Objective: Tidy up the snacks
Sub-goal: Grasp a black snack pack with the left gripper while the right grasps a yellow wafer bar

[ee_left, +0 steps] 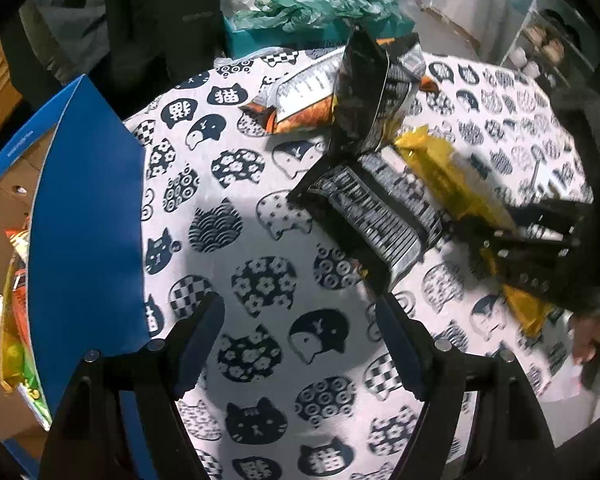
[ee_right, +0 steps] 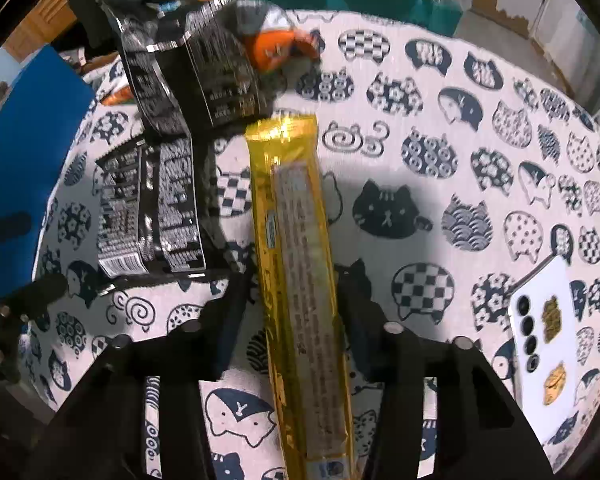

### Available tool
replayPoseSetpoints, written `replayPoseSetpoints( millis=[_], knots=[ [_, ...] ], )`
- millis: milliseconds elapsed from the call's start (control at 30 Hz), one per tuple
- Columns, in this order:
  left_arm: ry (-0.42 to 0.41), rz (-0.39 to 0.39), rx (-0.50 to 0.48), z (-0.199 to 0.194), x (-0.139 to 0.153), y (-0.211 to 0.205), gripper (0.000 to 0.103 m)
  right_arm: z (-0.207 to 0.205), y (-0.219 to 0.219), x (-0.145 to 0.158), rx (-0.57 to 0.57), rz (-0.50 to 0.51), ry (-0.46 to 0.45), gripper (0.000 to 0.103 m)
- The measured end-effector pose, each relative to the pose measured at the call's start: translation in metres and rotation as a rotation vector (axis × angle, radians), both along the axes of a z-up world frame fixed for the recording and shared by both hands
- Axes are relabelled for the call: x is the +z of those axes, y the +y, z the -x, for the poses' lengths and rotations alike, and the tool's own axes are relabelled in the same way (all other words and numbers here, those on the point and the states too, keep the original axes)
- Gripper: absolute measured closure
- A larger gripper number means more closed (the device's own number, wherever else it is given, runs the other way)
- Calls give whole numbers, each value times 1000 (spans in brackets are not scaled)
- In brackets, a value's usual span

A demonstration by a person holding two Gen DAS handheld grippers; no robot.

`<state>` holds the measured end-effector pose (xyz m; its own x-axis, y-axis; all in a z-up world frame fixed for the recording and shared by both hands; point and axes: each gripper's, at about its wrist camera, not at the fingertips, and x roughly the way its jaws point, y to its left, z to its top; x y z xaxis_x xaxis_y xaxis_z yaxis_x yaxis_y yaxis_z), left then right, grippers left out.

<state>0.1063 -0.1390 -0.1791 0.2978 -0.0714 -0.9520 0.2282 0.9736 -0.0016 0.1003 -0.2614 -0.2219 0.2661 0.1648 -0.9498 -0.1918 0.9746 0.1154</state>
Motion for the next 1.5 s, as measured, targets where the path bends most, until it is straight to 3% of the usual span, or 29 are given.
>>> replayPoseSetpoints(
  millis=[33,167,433,800,900,1133,1333,1500],
  knots=[
    [4,10,9,-3,1,-1,24,0,1,0,0,14,-7,70],
    [19,21,39,-15,3,-9,23,3,-8,2,-28,7,-5,71],
    [72,104,203,-46,-7,-33,23,4,-42,13,-83,-9,-18,72],
    [112,29,280,-68,-31,-65,23,11,-75,31,-97,-13,-50,75],
    [122,20,286,-73,-38,-68,17,14,-85,29,-112,-29,-47,75],
    [102,9,239,-72,-51,-74,17,15,-89,29,-111,-27,-45,75],
    [66,5,184,-54,-48,-77,31,20,-83,30,-118,-25,-43,75],
    [75,16,128,-42,-49,-74,31,24,-74,33,-110,-25,-36,75]
  ],
)
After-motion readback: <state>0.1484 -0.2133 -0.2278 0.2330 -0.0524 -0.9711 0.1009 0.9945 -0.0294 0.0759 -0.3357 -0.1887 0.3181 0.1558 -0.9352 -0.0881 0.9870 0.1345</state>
